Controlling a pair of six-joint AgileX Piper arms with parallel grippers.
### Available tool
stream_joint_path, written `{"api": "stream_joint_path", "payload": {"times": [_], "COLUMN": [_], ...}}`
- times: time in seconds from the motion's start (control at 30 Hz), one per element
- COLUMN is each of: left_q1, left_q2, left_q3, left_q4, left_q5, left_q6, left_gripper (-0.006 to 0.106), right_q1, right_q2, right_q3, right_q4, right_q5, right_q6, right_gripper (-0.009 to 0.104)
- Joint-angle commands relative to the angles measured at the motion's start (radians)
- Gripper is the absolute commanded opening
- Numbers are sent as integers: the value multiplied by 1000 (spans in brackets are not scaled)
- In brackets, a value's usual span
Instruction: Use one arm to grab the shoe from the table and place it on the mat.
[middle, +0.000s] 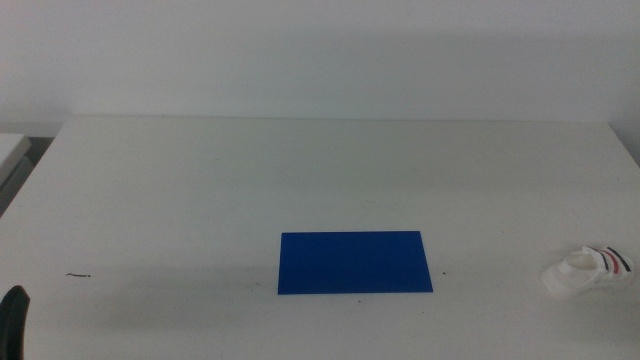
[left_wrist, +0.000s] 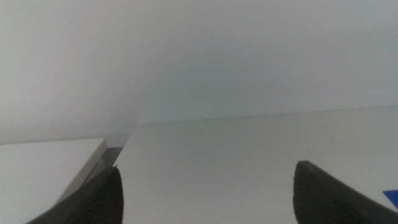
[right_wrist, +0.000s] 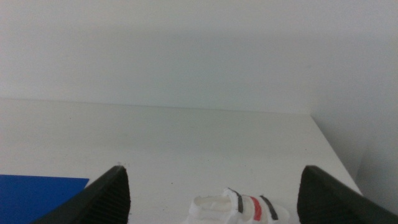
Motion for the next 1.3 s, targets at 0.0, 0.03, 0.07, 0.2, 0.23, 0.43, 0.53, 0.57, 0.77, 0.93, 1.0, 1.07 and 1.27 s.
{"api": "stream_joint_path", "payload": {"times": [0.0, 0.03, 0.07, 0.2, 0.23, 0.43, 0.53, 0.57, 0.77, 0.93, 1.0, 1.07, 1.27], "left_q1": [-1, -1, -1, -1, -1, -1, -1, -1, -1, -1, -1, -1, -1], "left_q2": [5, 5, 5, 5, 5, 5, 5, 5, 5, 5, 5, 5, 5], "left_q3": [1, 1, 1, 1, 1, 1, 1, 1, 1, 1, 1, 1, 1], "left_q4": [-4, -4, -4, -4, -4, -4, -4, -4, -4, -4, -4, -4, -4], "left_q5": [-12, -12, -12, -12, -12, -12, -12, -12, -12, -12, -12, -12, -12], "left_q6": [-3, -3, -3, -3, -3, -3, -3, -3, -3, -3, -3, -3, -3], "left_gripper": [94, 94, 94, 94, 94, 94, 94, 94, 94, 94, 94, 94, 94], "right_q1": [2, 2, 2, 2, 2, 2, 2, 2, 2, 2, 2, 0, 2], "right_q2": [-5, -5, -5, -5, -5, 124, 259, 304, 651, 953, 1066, 1150, 1349], "right_q3": [3, 3, 3, 3, 3, -170, -334, -379, -688, -890, -935, -958, -963], "right_q4": [-6, -6, -6, -8, -6, -27, -16, -14, 81, 236, 221, 170, 101], "right_q5": [6, 4, 1, 2, 10, 215, 381, 418, 660, 865, 895, 870, 686], "right_q6": [19, 25, 29, 31, 31, 31, 31, 31, 73, 214, 373, 593, 764], "right_gripper": [93, 93, 93, 93, 93, 93, 93, 93, 93, 93, 93, 93, 93]}}
